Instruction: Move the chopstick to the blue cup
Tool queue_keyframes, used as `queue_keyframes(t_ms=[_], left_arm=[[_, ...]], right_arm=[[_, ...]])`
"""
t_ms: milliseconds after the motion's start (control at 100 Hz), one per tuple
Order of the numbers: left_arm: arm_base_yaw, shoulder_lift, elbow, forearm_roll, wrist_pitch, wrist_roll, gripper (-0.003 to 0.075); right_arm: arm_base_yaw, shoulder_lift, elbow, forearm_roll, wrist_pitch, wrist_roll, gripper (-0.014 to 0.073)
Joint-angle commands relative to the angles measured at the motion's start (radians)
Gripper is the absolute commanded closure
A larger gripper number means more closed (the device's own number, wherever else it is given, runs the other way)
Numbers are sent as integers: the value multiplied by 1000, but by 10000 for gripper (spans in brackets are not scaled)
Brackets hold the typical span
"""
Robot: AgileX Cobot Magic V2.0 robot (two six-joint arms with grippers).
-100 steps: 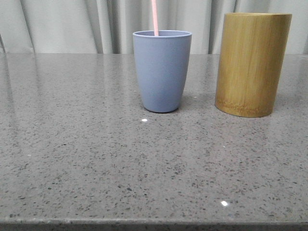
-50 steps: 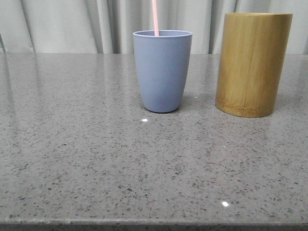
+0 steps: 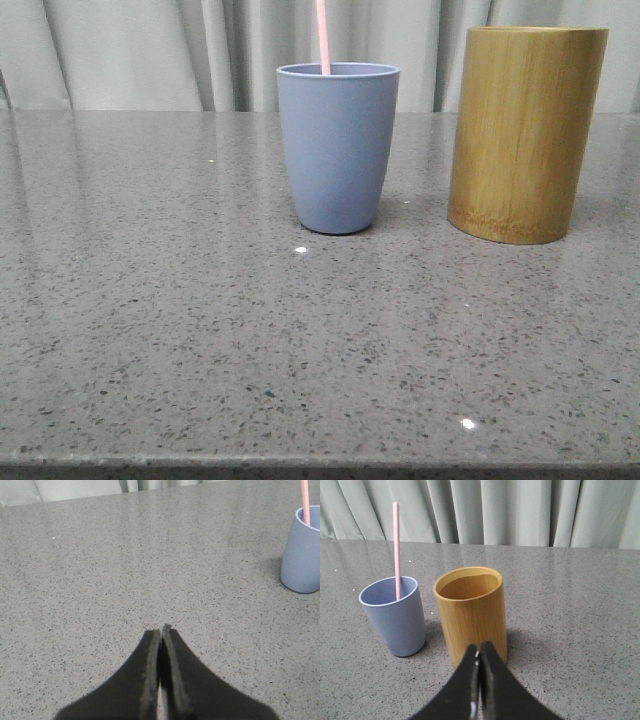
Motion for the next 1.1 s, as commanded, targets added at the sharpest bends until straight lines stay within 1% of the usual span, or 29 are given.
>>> queue_keyframes(t_ms=[0,180,320,400,460,510,560,580,660,710,780,1090], left_arm=[[-5,5,-19,19,-60,-12,739],[-5,5,-6,26,-63,-12,739],[-5,5,9,24,-136,-10,739],[12,5,27,24,-199,26,739],[49,5,44,4,-258,68,739],[92,5,62,-52,-316,118,739],[141,5,81,-124,-386,198,739],[167,4,89,-160,-414,253,739],[220,-11,127,-276,-528,376,739],[255,-24,157,-320,-605,415,739],[292,-40,196,-333,-685,420,739],[471,-195,352,-361,-685,420,739]], right_arm=[[-5,7,-25,-10,-78,0,659],[-5,7,-25,-10,-78,0,659],[-5,7,-25,-10,-78,0,659],[-5,7,-25,-10,-78,0,659],[-5,7,-25,-10,-78,0,659],[-5,7,-25,-10,-78,0,659],[-5,7,-25,-10,-78,0,659],[-5,7,-25,-10,-78,0,659],[-5,7,-25,-10,-78,0,659],[-5,7,-25,-10,-78,0,659],[-5,7,-25,-10,-78,0,659],[-5,7,-25,-10,-78,0,661]])
